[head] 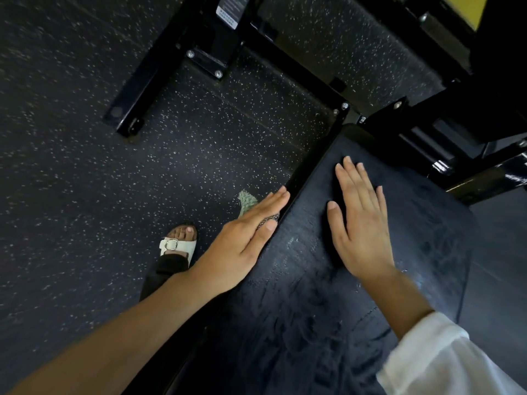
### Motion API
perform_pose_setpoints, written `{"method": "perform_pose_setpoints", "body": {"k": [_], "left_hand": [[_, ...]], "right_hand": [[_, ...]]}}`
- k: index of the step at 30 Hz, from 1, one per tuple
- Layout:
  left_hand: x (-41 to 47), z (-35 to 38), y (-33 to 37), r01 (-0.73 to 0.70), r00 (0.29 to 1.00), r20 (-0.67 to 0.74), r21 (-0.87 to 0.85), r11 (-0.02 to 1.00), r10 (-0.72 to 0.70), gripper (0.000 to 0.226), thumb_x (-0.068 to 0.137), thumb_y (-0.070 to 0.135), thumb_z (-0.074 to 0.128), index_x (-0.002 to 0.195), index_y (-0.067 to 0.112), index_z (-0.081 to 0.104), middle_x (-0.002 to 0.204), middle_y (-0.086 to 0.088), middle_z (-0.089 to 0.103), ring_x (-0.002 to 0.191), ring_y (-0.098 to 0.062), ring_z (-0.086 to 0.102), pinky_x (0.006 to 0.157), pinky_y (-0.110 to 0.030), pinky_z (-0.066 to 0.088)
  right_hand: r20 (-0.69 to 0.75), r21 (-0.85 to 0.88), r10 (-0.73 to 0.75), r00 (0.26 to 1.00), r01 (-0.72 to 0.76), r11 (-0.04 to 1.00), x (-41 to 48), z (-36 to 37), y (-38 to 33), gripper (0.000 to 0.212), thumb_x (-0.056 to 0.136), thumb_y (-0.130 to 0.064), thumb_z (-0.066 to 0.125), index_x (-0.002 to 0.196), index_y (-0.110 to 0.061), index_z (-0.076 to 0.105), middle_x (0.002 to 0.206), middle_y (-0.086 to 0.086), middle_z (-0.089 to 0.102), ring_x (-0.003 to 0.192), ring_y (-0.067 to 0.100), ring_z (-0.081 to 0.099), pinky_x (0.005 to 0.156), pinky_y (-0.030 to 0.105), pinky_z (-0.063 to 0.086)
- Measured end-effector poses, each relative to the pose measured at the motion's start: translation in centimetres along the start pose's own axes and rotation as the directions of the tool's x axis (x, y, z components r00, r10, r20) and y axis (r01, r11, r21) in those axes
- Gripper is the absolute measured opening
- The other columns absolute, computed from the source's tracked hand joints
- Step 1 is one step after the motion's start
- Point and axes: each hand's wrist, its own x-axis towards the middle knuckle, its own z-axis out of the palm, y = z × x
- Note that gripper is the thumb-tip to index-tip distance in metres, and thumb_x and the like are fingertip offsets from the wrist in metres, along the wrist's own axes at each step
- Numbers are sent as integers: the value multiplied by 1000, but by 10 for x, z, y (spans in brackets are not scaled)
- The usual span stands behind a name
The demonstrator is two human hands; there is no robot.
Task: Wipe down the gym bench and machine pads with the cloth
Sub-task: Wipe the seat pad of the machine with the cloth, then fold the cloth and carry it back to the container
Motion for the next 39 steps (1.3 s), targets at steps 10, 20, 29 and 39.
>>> {"method": "perform_pose_setpoints", "body": {"k": [10,20,29,39], "left_hand": [[-2,5,67,-60,988,-147,-132,989,41,42,107,29,33,144,18,47,146,9,51,136,1,44,118,-31,33],[-8,13,115,-20,984,-153,-606,795,-92,45,89,36,52,129,19,60,133,5,63,121,-3,59,108,-29,44],[-51,16,115,101,978,-67,-677,729,-198,41,80,20,62,120,13,64,126,-3,67,113,-14,66,94,-34,56],[-114,23,141,264,957,-7,-395,880,-291,31,105,25,44,119,7,64,113,-12,73,104,-24,70,94,-46,56]], "right_hand": [[6,493,96,995,-87,866,-24,-32,-51,49,98,-34,42,145,-20,45,145,-9,49,133,1,45,114,29,36],[46,751,112,993,-108,652,-49,-56,-86,33,94,-34,53,127,-37,53,128,-10,64,120,9,60,103,44,49],[-62,771,246,967,-110,628,-89,-57,-105,13,94,-16,63,91,-29,64,103,7,66,87,22,69,69,34,59],[-234,795,490,840,-125,594,-179,-63,-135,15,98,-17,60,87,-27,60,85,-6,62,86,22,64,60,32,59]]}}
